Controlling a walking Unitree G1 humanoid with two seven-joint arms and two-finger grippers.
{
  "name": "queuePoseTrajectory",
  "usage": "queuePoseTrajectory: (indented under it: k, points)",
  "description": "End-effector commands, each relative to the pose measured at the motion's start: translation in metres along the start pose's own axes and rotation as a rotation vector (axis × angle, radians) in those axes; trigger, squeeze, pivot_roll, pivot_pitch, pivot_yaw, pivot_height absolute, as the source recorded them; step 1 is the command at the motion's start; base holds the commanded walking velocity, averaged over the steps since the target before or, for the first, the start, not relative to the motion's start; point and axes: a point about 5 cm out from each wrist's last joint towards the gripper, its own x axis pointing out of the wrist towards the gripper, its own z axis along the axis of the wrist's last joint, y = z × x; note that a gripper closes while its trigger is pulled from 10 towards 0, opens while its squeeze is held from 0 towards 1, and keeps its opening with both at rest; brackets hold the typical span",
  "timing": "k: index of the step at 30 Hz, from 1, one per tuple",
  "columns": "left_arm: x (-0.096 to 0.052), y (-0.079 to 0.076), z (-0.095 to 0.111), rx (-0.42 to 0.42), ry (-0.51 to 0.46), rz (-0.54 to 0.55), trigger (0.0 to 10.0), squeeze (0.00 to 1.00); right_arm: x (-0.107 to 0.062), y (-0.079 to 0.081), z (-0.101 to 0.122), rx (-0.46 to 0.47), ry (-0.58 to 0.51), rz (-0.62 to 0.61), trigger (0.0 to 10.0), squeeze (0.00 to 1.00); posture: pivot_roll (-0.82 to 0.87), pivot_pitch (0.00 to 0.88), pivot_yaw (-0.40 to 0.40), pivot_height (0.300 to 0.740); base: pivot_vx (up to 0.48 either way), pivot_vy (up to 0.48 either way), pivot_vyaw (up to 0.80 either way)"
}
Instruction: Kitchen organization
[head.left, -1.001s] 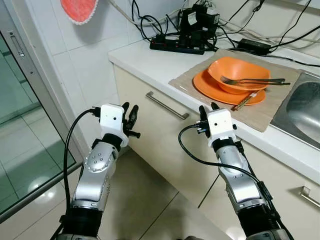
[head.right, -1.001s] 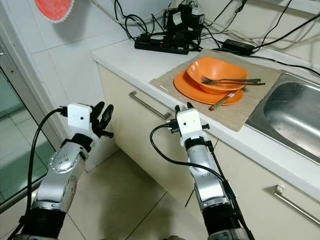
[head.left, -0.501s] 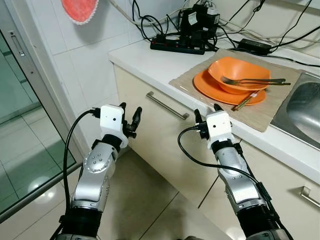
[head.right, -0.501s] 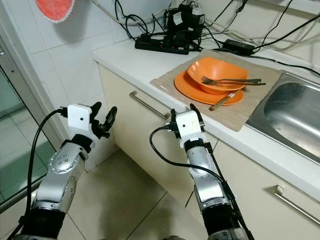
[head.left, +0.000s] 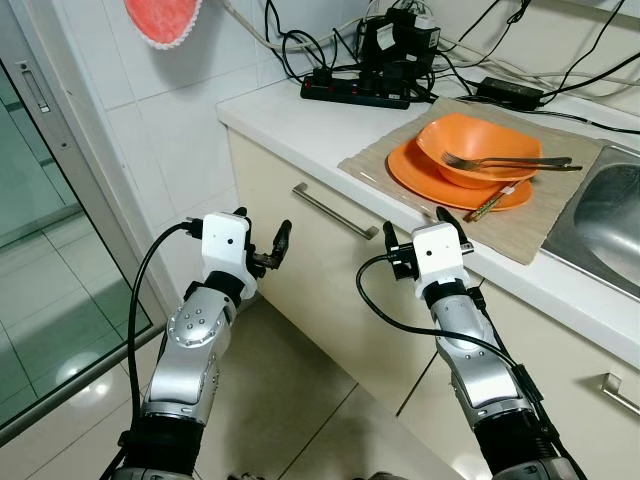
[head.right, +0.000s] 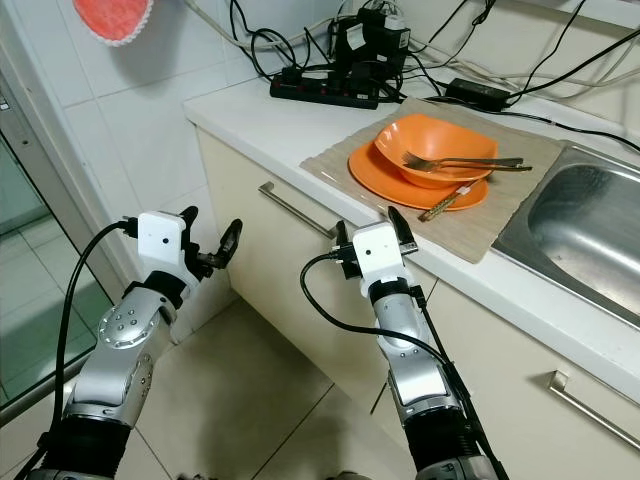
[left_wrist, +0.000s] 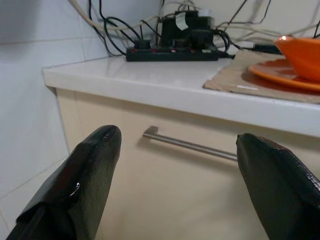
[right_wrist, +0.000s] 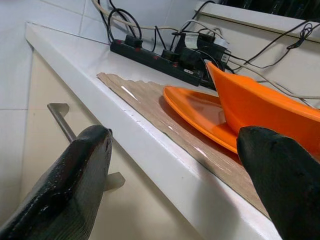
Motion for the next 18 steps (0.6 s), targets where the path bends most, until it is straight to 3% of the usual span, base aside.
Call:
queuePoseTrajectory:
  k: [1, 9, 18]
  points:
    - [0.0021, -0.0031, 0.0007, 0.012, 0.002, -0.022, 10.0, 0.00, 0.0046, -0.0017, 0.0028, -0.012, -0.002, -0.001, 10.0, 0.00, -0.01, 0.000, -0.011, 0.723, 0.000, 0.000, 0.00]
    - [0.0042, -0.0048, 0.0042, 0.003, -0.009, -0.038, 10.0, 0.00, 0.0041, 0.0018, 0.0065, 0.030, -0.018, 0.016, 10.0, 0.00, -0.01, 0.000, -0.008, 0.723, 0.000, 0.000, 0.00]
    - [0.0052, -0.0067, 0.0049, 0.011, -0.015, -0.063, 10.0, 0.00, 0.0033, 0.0015, 0.0056, 0.009, -0.020, 0.027, 10.0, 0.00, -0.02, 0.000, -0.007, 0.723, 0.000, 0.000, 0.00]
